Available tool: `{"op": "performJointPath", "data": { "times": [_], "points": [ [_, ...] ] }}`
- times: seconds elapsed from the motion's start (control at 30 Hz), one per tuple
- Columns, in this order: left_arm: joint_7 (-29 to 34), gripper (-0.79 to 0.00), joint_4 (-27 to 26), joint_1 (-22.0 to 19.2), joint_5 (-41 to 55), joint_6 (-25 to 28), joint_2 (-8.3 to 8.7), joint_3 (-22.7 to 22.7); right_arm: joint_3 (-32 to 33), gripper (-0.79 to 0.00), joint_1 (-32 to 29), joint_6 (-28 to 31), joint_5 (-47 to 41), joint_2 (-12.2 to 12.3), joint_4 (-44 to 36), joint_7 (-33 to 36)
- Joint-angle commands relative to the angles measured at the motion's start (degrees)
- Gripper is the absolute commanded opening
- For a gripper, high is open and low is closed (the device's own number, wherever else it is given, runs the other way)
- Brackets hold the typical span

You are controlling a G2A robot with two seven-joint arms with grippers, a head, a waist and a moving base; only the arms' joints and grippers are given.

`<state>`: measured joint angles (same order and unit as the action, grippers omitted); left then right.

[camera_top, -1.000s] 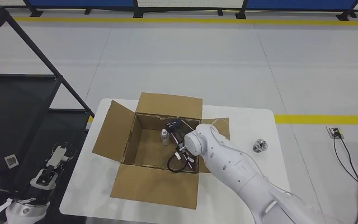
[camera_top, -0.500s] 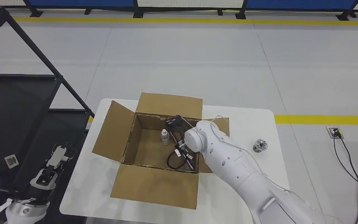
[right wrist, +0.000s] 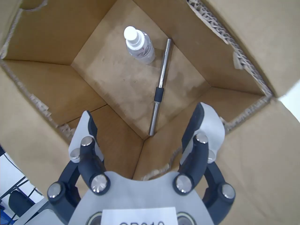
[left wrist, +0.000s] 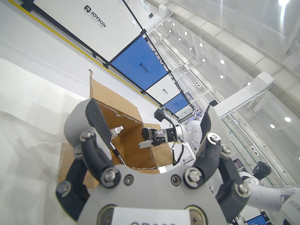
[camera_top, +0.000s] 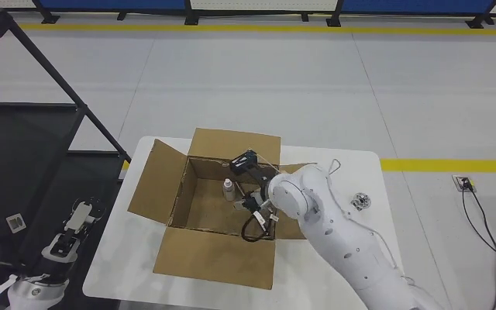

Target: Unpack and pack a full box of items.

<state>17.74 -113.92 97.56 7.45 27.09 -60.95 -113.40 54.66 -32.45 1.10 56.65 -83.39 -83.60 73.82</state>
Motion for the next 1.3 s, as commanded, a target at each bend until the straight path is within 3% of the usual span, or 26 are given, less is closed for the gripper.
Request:
{"op": "performJointPath", "data": {
  "times": [0.0,0.2,0.33,0.5,0.63,0.87,1.07,1.1,1.23,1.27],
  "points": [
    [0.0,0.0,0.0,0.0,0.0,0.0,0.0,0.0,4.7,0.0,-4.6,0.9,1.4,1.4,-9.4,1.4],
    [0.0,0.0,0.0,0.0,0.0,0.0,0.0,0.0,17.2,0.0,-13.3,0.8,8.7,4.1,-22.3,0.9],
    [0.0,0.0,0.0,0.0,0.0,0.0,0.0,0.0,24.7,0.0,-15.8,0.1,14.0,5.4,-22.7,1.6],
    [0.0,0.0,0.0,0.0,0.0,0.0,0.0,0.0,32.5,0.0,-15.6,-2.0,17.5,6.5,-12.5,1.6],
    [0.0,0.0,0.0,0.0,0.0,0.0,0.0,0.0,36.2,0.0,-12.7,-2.7,18.5,7.2,0.2,0.3],
    [0.0,0.0,0.0,0.0,0.0,0.0,0.0,0.0,37.6,0.0,-7.3,-0.2,16.9,8.0,18.3,-3.1],
    [0.0,0.0,0.0,0.0,0.0,0.0,0.0,0.0,37.1,0.0,-4.5,1.4,15.0,8.3,25.7,-5.3],
    [0.0,0.0,0.0,0.0,0.0,0.0,0.0,0.0,37.1,-0.018,-4.2,1.5,14.8,8.3,26.3,-5.5],
    [0.0,0.0,0.0,0.0,0.0,0.0,0.0,0.0,36.7,-0.419,-2.8,1.8,14.3,8.5,29.4,-6.3],
    [0.0,0.0,0.0,0.0,0.0,0.0,0.0,0.0,36.5,-0.449,-2.4,1.7,14.2,8.6,30.3,-6.4]
  ]
}}
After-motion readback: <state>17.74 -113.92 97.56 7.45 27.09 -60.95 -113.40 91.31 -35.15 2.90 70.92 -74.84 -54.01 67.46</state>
